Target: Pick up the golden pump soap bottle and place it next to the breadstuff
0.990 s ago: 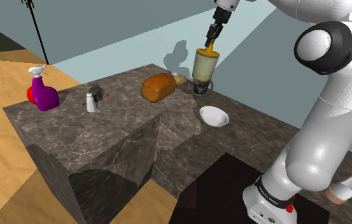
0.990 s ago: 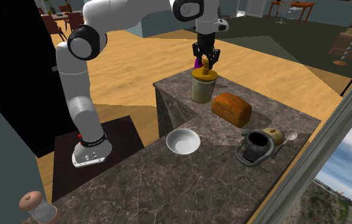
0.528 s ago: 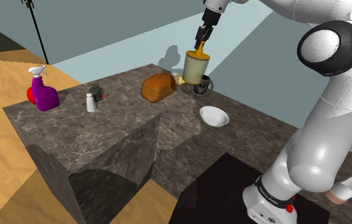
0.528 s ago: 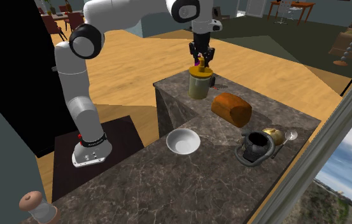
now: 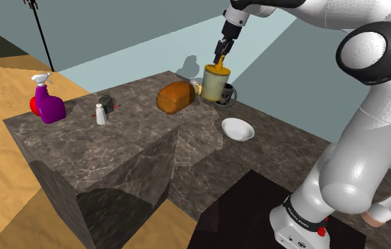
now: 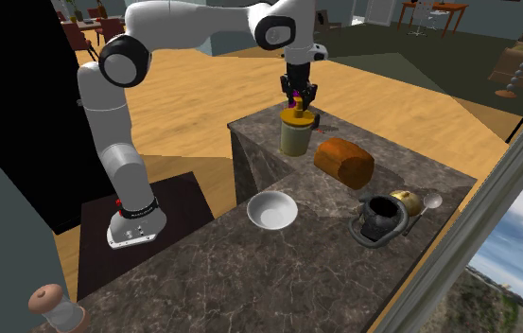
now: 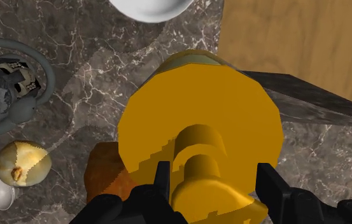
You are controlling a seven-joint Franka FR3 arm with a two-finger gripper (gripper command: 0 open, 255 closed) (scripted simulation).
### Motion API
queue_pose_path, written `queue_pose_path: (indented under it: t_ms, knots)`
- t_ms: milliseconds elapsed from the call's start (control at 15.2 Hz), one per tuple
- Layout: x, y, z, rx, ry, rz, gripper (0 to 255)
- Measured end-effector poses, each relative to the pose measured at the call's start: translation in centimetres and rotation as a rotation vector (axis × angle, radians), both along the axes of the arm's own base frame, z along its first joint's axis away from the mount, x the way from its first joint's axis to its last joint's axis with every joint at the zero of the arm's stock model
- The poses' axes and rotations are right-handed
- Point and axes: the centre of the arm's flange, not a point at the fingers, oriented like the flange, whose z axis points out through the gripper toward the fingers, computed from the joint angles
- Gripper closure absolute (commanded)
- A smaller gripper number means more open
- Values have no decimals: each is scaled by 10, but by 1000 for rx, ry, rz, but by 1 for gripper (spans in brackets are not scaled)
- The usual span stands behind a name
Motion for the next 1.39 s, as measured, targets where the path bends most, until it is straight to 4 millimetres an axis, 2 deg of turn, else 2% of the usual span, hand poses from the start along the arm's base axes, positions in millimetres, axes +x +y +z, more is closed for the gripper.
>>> queue_pose_path:
  t_ms: [1386]
  knots:
    - [-1,0,-110,0,0,0,255]
